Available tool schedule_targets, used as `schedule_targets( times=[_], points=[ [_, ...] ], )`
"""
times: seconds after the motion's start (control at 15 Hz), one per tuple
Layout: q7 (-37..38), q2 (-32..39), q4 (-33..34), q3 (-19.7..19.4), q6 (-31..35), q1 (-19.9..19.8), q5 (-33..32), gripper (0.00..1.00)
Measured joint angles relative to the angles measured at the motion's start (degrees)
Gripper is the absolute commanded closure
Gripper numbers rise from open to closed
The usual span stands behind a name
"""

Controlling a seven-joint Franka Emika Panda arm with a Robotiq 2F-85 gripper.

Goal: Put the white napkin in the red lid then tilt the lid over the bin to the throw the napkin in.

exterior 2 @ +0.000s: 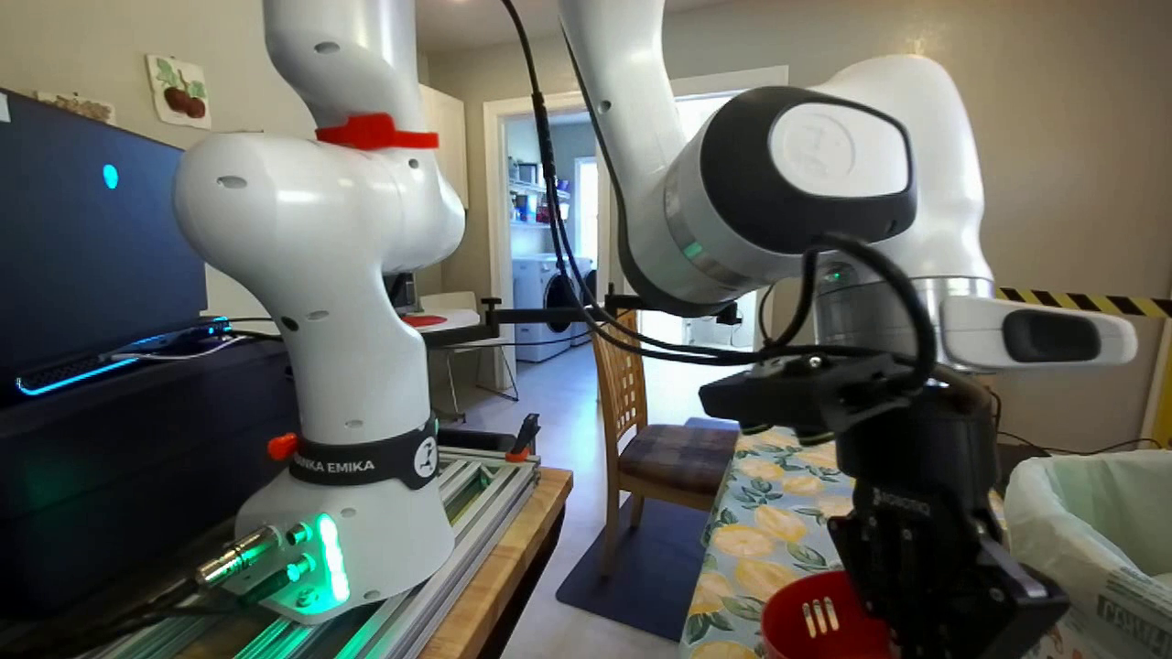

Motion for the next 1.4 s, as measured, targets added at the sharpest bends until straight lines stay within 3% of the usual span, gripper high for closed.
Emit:
schedule_targets(
  times=[0.07,0.13,0.2,0.4,0.47,0.6,0.67,1.4],
  points=[
    [-1.38,0.00,1.10,0.00,-0.93,-0.24,0.57,0.99],
    [-2.64,0.00,2.07,0.00,-1.59,-0.46,1.00,0.70],
    [-3.55,0.00,2.92,0.00,-2.15,-0.58,1.13,0.68],
    [-3.87,-0.12,4.81,0.00,-2.59,-0.61,0.80,0.48],
    [-2.61,-0.53,5.33,-0.04,-1.96,-0.62,0.20,0.64],
    [-2.33,-0.91,5.43,0.00,-1.96,-0.62,0.03,0.49],
    [-2.33,-0.83,5.33,0.00,-1.96,-0.62,0.03,0.47],
    [-2.33,-0.69,5.27,0.00,-1.96,-0.62,0.03,0.48]
  ],
)
